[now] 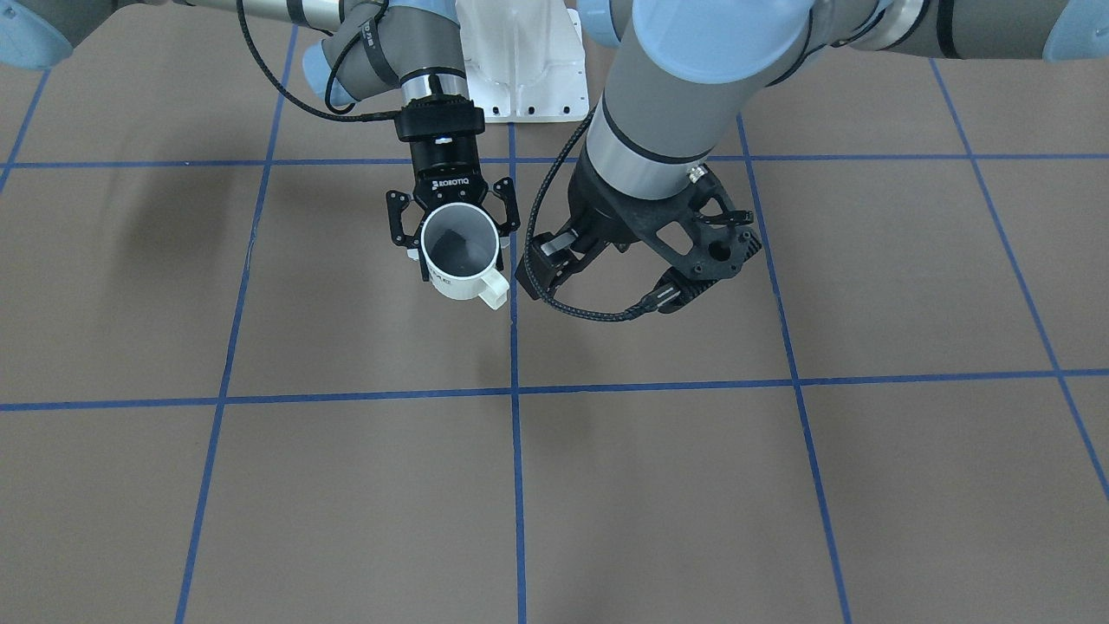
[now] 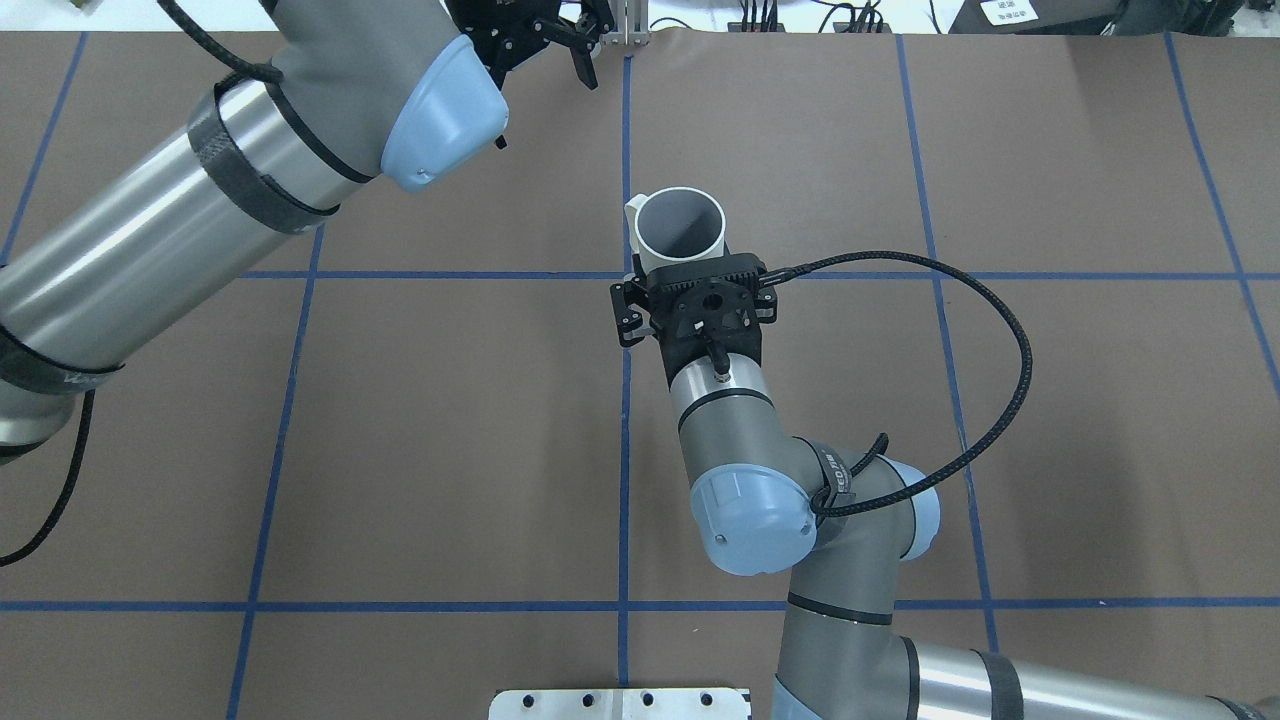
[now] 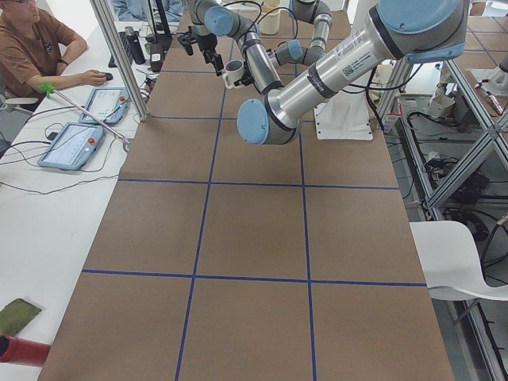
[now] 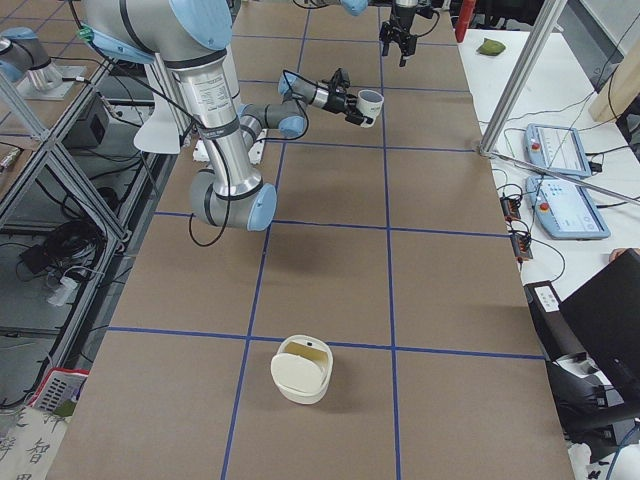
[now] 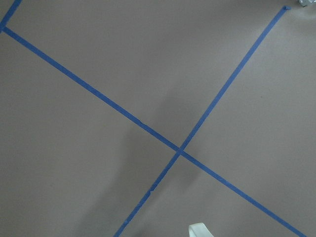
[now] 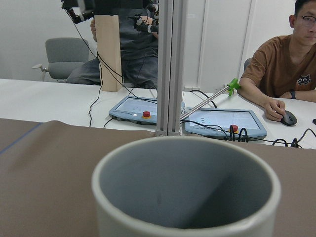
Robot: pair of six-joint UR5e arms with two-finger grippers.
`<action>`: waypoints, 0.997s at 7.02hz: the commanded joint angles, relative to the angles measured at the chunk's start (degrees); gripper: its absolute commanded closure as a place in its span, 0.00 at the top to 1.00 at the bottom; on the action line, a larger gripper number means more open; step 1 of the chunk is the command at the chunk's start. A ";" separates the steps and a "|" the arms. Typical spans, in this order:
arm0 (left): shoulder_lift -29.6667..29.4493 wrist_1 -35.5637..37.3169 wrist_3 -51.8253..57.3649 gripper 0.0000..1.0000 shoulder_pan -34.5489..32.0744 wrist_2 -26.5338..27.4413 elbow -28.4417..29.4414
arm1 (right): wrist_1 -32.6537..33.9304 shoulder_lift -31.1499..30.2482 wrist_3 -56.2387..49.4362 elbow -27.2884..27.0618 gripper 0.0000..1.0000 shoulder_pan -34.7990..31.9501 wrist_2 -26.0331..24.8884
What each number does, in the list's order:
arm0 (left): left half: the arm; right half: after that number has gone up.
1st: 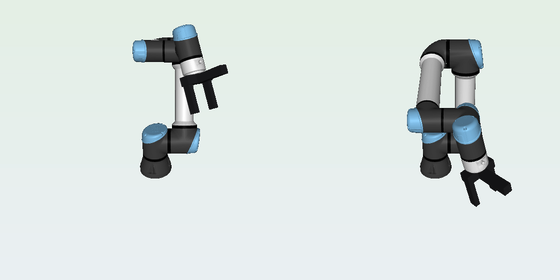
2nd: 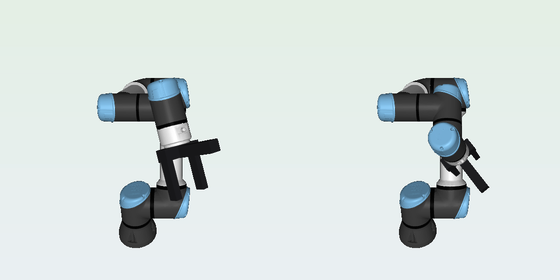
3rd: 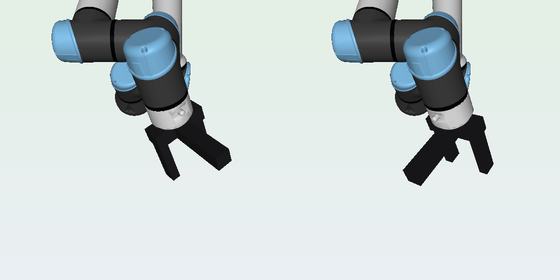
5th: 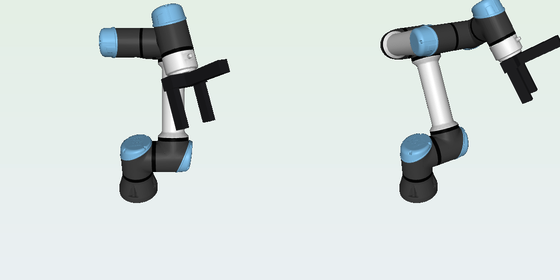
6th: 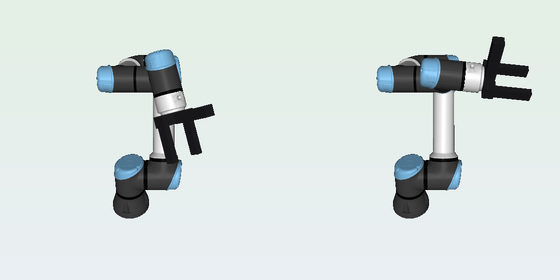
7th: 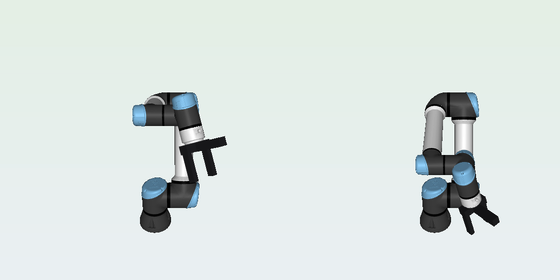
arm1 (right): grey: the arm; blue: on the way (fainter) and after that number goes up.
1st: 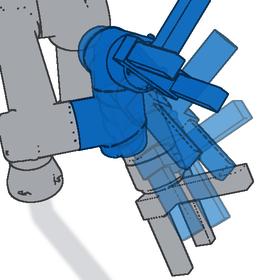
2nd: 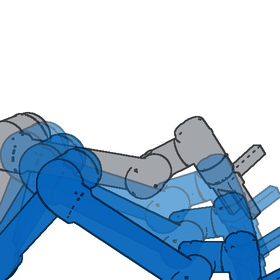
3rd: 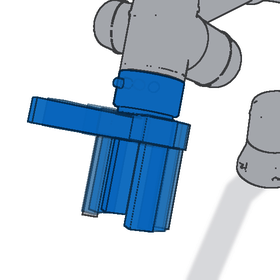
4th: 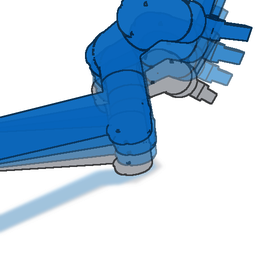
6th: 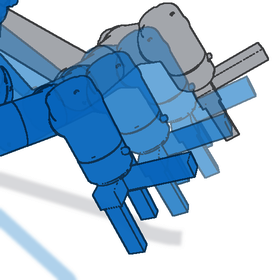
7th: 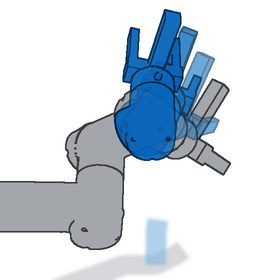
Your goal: Left arm hands cup to right arm to dump lemon
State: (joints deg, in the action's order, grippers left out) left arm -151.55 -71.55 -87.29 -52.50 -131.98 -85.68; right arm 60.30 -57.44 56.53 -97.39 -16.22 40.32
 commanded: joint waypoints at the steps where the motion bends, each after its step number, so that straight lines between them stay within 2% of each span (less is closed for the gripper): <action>1: -0.76 0.09 -0.07 1.00 1.51 0.05 0.43 | 0.35 1.45 -2.74 0.00 0.00 0.22 0.11; 5: -0.15 0.53 -0.16 1.00 4.94 0.23 -2.38 | -0.18 1.81 -1.95 0.27 0.00 -0.30 0.02; 7: -0.06 1.05 -0.16 0.93 6.87 0.23 -3.09 | -0.09 1.99 -1.95 0.36 0.00 -0.75 0.02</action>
State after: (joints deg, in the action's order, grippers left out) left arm -151.67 -70.86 -87.44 -46.78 -131.76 -88.45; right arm 60.21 -55.56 54.54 -97.09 -16.74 40.34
